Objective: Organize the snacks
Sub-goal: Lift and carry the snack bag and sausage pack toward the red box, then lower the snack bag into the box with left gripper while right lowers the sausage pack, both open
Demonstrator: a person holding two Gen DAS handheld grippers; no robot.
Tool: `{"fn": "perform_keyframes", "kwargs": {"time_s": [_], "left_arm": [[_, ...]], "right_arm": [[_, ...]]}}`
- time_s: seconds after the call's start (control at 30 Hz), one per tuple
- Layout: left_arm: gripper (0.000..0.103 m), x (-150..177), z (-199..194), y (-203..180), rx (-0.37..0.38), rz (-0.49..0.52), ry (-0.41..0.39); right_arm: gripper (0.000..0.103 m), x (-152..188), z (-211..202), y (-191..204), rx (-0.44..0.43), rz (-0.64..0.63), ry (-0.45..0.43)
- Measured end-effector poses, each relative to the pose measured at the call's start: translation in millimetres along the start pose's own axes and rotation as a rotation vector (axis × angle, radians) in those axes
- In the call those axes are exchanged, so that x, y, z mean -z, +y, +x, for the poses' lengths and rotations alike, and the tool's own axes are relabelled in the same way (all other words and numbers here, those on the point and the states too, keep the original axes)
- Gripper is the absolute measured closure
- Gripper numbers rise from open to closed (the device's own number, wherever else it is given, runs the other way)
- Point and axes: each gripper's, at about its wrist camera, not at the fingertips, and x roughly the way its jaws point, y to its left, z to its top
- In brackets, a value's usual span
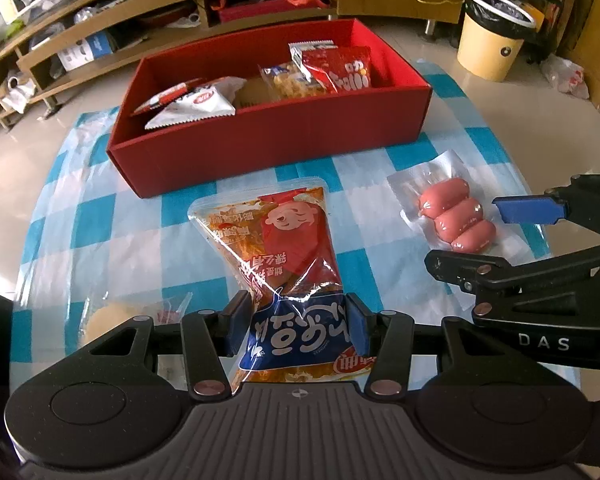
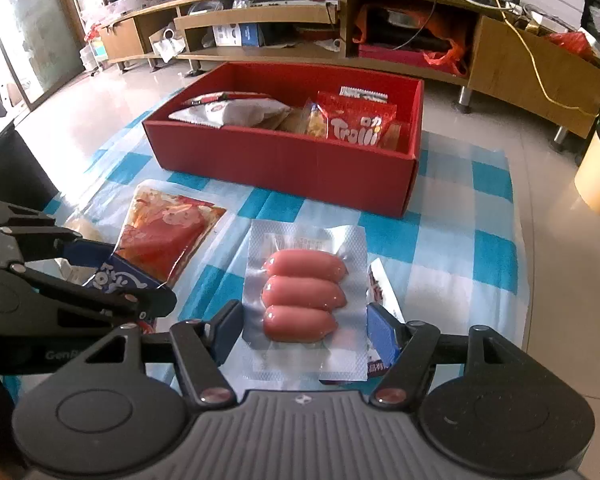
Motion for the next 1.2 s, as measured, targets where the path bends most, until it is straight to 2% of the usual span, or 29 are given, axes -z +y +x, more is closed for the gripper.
{"fn": "perform_keyframes", "kwargs": {"time_s": [0.43, 1.2], "left_arm": [[0.045, -11, -7, 7, -0.005, -0.026, -0.034], [0.045, -63, -29, 30, -0.035, -0.109, -0.163]], "right_arm": [[0.04, -13, -3, -3, -0.002, 0.019, -0.032], [0.04, -70, -12, -13, 0.0, 0.087, -0.156]]}}
